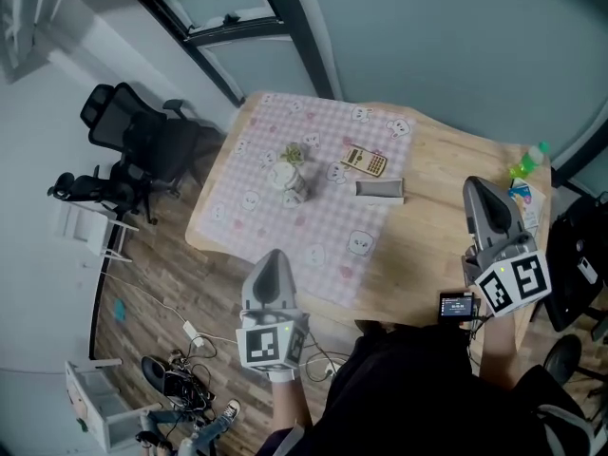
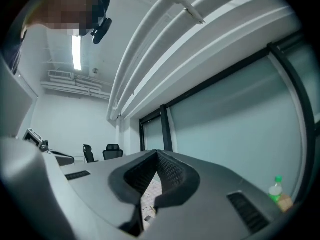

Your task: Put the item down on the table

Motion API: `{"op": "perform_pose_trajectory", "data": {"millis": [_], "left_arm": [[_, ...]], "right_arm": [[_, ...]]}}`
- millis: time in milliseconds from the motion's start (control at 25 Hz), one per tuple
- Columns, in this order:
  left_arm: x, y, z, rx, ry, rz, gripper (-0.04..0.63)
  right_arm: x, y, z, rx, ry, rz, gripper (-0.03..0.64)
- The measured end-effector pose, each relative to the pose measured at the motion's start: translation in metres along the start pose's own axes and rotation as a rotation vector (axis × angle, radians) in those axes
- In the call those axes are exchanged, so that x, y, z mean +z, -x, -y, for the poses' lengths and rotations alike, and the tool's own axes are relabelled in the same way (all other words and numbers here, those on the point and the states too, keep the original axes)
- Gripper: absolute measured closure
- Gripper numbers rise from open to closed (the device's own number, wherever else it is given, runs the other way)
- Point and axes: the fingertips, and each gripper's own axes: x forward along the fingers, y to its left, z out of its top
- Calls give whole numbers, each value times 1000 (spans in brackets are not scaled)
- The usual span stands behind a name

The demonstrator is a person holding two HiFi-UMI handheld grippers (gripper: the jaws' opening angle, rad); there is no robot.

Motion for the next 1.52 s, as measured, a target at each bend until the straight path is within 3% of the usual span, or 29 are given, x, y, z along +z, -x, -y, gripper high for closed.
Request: {"op": "perform_pose_trajectory", "data": {"millis": [160, 240, 440, 720, 1520], "left_arm": [[1, -3, 3, 3, 9, 4, 597], [2, -6, 9, -17, 5, 9, 597], [2, -13, 20, -58, 22, 5, 597], [2, -18, 35, -135, 7, 1, 597], [0, -20, 38, -161, 13, -4, 597]], "right_arm": [[-1, 18, -16, -15, 202, -1, 600], [-5, 19, -25, 4, 234, 0, 600], [-8, 17, -34, 34, 187, -4, 600], [-8, 19, -41, 45, 214, -20, 600], [-25, 4, -52, 89, 203, -61, 600]]}}
